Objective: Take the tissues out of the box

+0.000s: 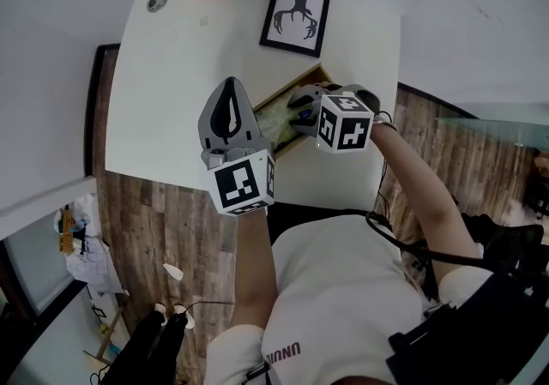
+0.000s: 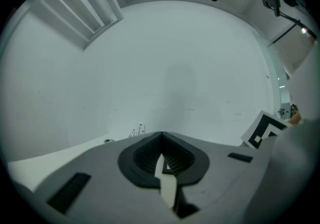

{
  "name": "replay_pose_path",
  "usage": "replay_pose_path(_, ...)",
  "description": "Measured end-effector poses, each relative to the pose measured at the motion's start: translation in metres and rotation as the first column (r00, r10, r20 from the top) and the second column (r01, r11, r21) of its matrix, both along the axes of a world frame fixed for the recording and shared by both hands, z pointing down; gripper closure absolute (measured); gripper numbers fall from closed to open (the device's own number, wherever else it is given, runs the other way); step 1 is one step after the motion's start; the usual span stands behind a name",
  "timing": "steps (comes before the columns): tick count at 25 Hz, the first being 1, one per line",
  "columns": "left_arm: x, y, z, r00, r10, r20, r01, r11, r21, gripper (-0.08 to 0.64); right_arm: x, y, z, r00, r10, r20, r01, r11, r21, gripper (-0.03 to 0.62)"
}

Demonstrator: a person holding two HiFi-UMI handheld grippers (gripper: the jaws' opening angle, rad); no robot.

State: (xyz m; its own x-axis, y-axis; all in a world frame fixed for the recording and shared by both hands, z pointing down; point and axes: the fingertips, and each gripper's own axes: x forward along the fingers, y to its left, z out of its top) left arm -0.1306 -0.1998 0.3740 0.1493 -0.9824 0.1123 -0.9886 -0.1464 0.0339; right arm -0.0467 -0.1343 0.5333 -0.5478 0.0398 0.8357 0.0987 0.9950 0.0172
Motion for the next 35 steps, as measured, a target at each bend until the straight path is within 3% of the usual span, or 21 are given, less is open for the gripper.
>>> replay_pose_path(16,-0.004,0.005,-0.005,1.000,-0.001,0.014,0.001,1.000,0.006,0.548,0.000,0.007,-0.003,1.000,-0.021,-0.017,0.022,0.998,0.064,0.537)
replay_pose_path(35,-0.018,0.017,-0.013,0.998,-0.055,0.019,0.054,0.998,0.026,0.548,0.001,0.006,-0.036,0.999,-0.045,0.014,0.042,0.987,0.158,0.551)
